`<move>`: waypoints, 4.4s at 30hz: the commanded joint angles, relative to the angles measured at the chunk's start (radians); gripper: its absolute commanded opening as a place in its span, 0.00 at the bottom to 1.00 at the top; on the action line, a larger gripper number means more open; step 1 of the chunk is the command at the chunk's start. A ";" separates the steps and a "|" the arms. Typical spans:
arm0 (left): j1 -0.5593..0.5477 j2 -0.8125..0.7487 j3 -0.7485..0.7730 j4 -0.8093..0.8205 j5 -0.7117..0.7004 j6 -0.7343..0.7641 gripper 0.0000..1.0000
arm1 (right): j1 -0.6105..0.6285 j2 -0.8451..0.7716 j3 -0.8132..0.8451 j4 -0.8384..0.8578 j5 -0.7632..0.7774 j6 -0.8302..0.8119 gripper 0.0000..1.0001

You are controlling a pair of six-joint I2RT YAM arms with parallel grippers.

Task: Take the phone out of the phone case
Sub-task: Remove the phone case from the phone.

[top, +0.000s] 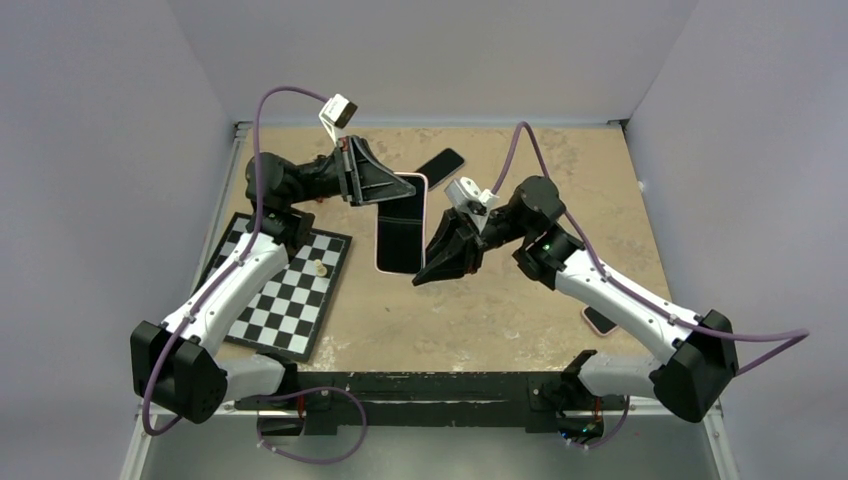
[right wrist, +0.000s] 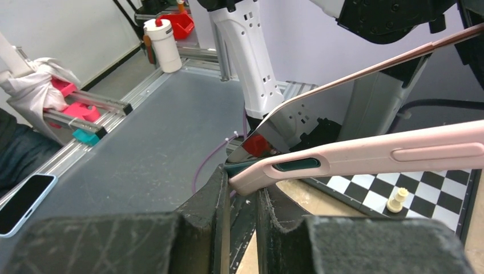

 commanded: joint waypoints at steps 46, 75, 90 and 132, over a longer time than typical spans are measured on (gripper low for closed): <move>-0.076 -0.041 -0.228 0.397 -0.698 -0.027 0.00 | 0.084 -0.275 -0.231 -0.033 0.956 -0.043 0.76; -0.115 0.056 -0.220 0.596 -0.855 -0.061 0.00 | 0.088 -0.097 -0.336 0.526 0.909 0.199 0.55; -0.123 0.028 -0.213 0.567 -0.849 -0.041 0.00 | 0.090 -0.029 -0.313 0.574 0.919 0.214 0.52; -0.075 -0.127 -0.247 0.134 -0.695 0.066 0.00 | 0.094 -0.344 -0.342 -0.241 1.012 -0.023 0.86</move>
